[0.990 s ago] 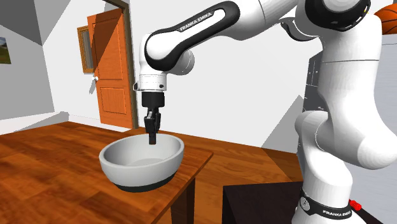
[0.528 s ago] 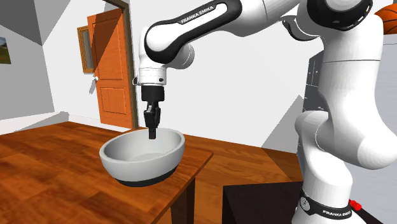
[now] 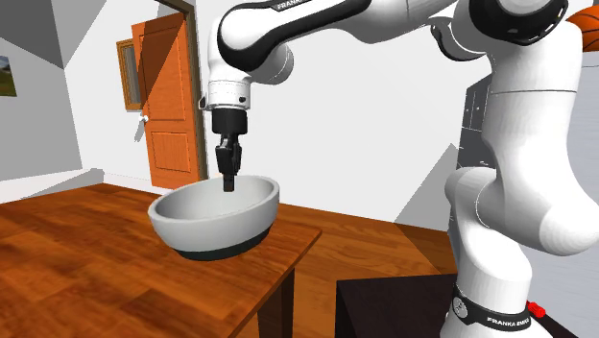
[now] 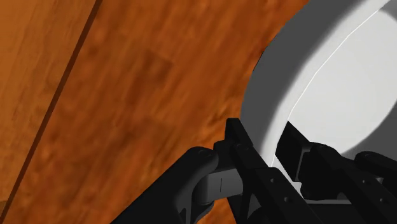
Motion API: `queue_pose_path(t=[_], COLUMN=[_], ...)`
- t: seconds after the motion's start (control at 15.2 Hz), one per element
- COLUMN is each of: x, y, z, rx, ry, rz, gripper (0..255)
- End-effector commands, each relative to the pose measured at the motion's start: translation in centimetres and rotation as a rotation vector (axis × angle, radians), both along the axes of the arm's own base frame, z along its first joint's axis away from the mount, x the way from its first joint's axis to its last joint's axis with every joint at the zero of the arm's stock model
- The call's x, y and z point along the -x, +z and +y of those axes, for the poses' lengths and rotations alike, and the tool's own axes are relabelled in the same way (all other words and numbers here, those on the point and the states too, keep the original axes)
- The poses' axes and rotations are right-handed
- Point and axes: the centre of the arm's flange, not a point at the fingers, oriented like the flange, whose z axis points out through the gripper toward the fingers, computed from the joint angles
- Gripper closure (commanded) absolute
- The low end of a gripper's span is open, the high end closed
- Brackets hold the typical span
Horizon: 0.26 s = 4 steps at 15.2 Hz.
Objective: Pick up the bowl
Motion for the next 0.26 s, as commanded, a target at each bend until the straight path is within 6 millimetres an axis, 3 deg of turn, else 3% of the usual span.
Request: queue_pose_path(t=[0.0,0.2], x=[-0.04,-0.03], y=[1.16,1.77], z=[-0.15,-0.15], rx=[0.0,0.0], ry=[0.0,0.0], rz=[-0.001,-0.001], gripper=[255,255])
